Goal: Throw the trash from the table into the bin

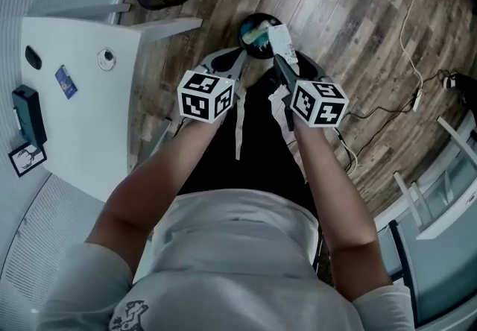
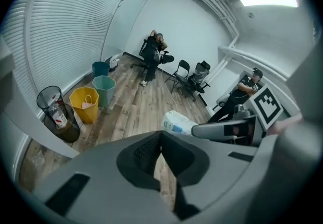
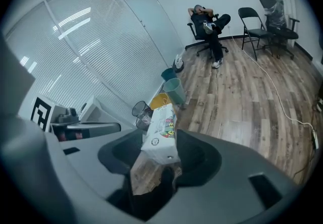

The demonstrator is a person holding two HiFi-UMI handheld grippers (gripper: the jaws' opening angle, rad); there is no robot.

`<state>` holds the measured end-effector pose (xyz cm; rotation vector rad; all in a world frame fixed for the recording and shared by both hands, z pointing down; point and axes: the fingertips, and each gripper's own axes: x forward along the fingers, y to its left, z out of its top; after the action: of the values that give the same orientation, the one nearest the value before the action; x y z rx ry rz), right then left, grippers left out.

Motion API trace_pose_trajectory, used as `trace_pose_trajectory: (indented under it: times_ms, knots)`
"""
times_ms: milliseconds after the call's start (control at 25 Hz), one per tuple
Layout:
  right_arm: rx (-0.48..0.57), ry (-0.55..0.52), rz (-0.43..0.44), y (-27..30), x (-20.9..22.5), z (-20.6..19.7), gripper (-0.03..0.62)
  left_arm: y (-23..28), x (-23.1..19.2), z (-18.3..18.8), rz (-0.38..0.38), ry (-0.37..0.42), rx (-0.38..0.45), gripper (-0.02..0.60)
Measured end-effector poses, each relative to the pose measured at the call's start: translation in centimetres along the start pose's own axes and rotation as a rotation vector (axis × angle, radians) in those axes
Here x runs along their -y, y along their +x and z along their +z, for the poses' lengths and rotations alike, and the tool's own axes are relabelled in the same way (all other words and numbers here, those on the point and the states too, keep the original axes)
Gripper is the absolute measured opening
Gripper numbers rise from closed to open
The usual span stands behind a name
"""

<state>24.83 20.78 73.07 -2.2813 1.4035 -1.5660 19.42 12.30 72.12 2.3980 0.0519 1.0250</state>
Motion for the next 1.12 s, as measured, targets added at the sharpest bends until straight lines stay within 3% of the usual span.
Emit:
trace_pose_trajectory:
  times_ms: [640, 840, 1120]
  knots:
    - [-0.118, 0.106, -0.014, 12.8, 6.9, -8.4, 0.221, 10.8, -8.9, -8.6, 0.048, -0.070, -0.068, 0.006]
    - [-0.157, 0.138, -0.019, 15.6, 8.6, -10.4, 0.221, 11.8, -11.1, -12.5, 0.062, -0.113, -0.124, 0.006]
    - [-0.166, 0.152, -0.036, 17.6, 9.6, -11.4, 0.221, 12.3, -11.3, -14.9, 0.048, -0.096, -0.173, 0.006]
